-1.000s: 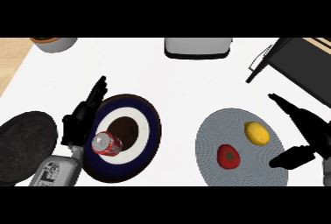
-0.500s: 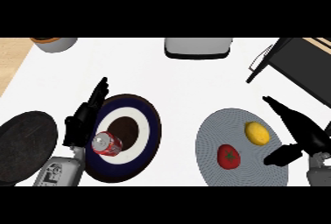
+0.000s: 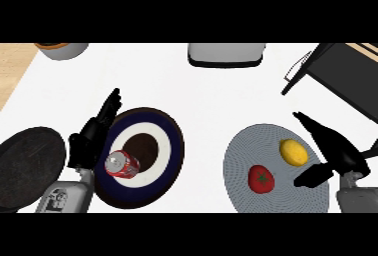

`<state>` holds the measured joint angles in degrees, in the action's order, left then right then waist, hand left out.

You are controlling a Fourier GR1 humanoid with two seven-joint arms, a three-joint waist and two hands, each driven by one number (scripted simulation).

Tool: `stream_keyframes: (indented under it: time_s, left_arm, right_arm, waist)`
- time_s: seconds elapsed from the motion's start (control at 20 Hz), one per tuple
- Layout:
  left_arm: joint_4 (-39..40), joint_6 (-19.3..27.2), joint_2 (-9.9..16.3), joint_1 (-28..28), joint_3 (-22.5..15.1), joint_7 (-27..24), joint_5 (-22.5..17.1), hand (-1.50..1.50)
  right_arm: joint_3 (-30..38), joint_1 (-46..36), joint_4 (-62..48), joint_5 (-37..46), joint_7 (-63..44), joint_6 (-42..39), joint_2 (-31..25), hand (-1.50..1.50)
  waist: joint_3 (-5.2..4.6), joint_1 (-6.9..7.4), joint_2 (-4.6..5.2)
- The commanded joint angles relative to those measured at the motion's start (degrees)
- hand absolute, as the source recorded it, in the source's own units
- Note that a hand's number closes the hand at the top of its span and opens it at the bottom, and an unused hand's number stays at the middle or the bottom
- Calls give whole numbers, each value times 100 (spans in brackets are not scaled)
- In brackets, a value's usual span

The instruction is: Pick the lemon from the placemat and place it in the tiered shelf

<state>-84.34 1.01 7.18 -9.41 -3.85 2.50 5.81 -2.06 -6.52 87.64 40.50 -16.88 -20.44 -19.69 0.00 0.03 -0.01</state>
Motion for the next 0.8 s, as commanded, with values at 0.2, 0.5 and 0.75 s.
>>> stream_keyframes:
  time_s: [0.2, 0.5, 0.75]
  left_arm:
    - [-346, -32, -122, 120, 7, 285, 182, 0]
    - [530, -117, -205, -389, 258, -151, 131, 0]
    - [-324, -247, -158, 86, 146, 228, 131, 0]
  right_arm:
    - [230, 3, -764, 261, 784, 253, 70, -150]
    - [-88, -140, -1241, 679, 749, 651, 564, -150]
    - [-95, -99, -708, 725, 661, -205, 105, 150]
  waist:
    - [1, 3, -1]
    - [0, -6, 9]
    - [0, 0, -4]
